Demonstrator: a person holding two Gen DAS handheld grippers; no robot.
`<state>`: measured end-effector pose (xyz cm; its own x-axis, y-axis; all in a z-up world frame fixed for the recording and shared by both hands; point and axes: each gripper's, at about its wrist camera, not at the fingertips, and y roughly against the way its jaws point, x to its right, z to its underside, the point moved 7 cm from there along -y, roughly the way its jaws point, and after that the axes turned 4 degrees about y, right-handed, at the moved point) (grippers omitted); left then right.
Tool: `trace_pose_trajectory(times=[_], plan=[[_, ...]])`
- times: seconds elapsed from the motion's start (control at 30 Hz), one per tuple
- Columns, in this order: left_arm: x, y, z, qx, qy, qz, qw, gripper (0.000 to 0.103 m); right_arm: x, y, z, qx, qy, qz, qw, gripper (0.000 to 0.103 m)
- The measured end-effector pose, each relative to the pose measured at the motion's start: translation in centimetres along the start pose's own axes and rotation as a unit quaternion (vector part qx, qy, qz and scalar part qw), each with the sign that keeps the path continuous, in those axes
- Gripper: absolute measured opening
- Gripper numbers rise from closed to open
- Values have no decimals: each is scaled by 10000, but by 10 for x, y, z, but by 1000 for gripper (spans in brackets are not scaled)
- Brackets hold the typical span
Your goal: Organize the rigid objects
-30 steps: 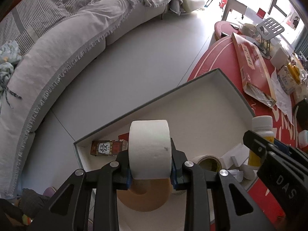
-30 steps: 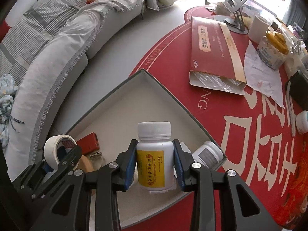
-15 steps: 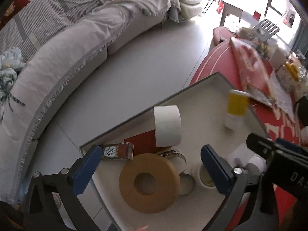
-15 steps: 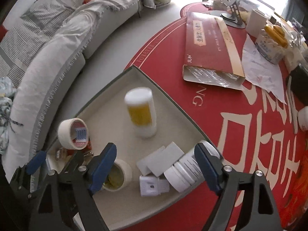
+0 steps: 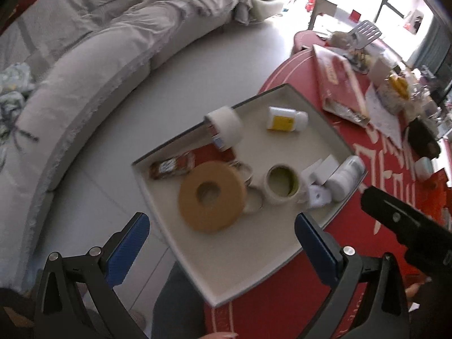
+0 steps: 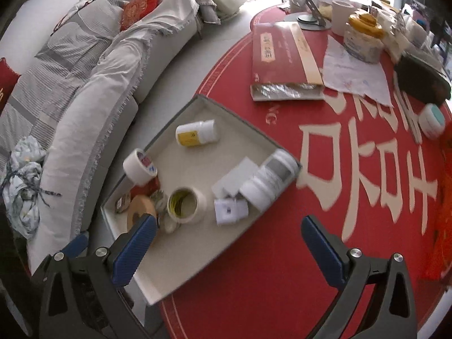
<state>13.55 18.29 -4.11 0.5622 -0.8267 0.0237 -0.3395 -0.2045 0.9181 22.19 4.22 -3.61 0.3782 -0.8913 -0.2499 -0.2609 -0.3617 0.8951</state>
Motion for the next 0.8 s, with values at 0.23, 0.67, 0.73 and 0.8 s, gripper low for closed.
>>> trace_pose_trajectory(times=[0.23,0.67,0.73,0.8], plan=[[-18,12,21,32,143,-262,9995,103,-17,11,12,-94,407,482,9980,103],[-21,16,27,0,146,-229,9996,103,-40,14,17,-227,548,496,9970,103],[-21,16,28,-13,146,-221,9996,103,-40,15,18,-238,548,507,9969,103],[-20,16,29,-27,133,-207,9997,103,-40,15,18,-248,550,512,9969,103]])
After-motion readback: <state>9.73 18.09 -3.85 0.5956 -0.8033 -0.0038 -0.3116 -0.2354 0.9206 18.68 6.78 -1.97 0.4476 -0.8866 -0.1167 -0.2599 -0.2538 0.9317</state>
